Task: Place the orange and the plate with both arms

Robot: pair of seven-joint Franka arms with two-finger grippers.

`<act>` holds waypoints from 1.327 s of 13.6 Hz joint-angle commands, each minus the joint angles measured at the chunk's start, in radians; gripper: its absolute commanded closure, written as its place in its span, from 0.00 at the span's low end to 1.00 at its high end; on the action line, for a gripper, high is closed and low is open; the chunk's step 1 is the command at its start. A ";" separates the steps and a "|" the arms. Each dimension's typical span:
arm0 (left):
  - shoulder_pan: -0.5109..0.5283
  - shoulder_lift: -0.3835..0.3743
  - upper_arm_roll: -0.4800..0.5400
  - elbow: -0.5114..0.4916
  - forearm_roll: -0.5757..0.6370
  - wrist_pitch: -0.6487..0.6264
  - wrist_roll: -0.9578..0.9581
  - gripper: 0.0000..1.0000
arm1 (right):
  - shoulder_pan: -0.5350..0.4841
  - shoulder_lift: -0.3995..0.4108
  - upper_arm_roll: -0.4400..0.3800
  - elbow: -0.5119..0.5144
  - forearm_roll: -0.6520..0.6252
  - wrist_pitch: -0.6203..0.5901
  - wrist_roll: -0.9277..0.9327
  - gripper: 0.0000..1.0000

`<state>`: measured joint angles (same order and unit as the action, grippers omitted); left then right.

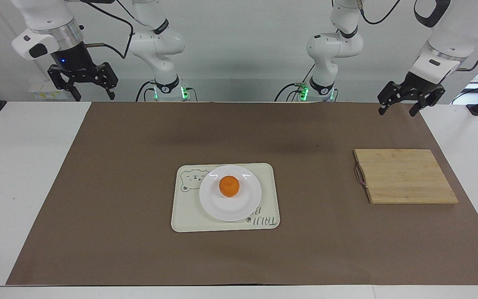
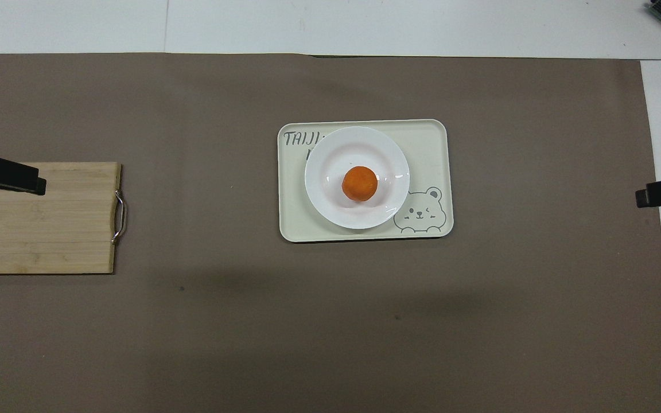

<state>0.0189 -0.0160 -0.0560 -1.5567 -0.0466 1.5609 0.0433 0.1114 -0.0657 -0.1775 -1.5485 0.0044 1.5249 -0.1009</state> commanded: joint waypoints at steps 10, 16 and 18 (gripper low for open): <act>-0.007 -0.010 0.005 0.000 0.020 -0.016 0.004 0.00 | 0.062 -0.019 -0.063 -0.016 -0.031 -0.012 -0.003 0.00; -0.007 -0.012 0.005 0.000 0.020 -0.016 0.004 0.00 | 0.067 -0.017 -0.065 -0.016 -0.014 -0.014 -0.006 0.00; -0.007 -0.010 0.005 0.000 0.020 -0.016 0.004 0.00 | 0.067 -0.017 -0.065 -0.016 -0.014 -0.014 -0.006 0.00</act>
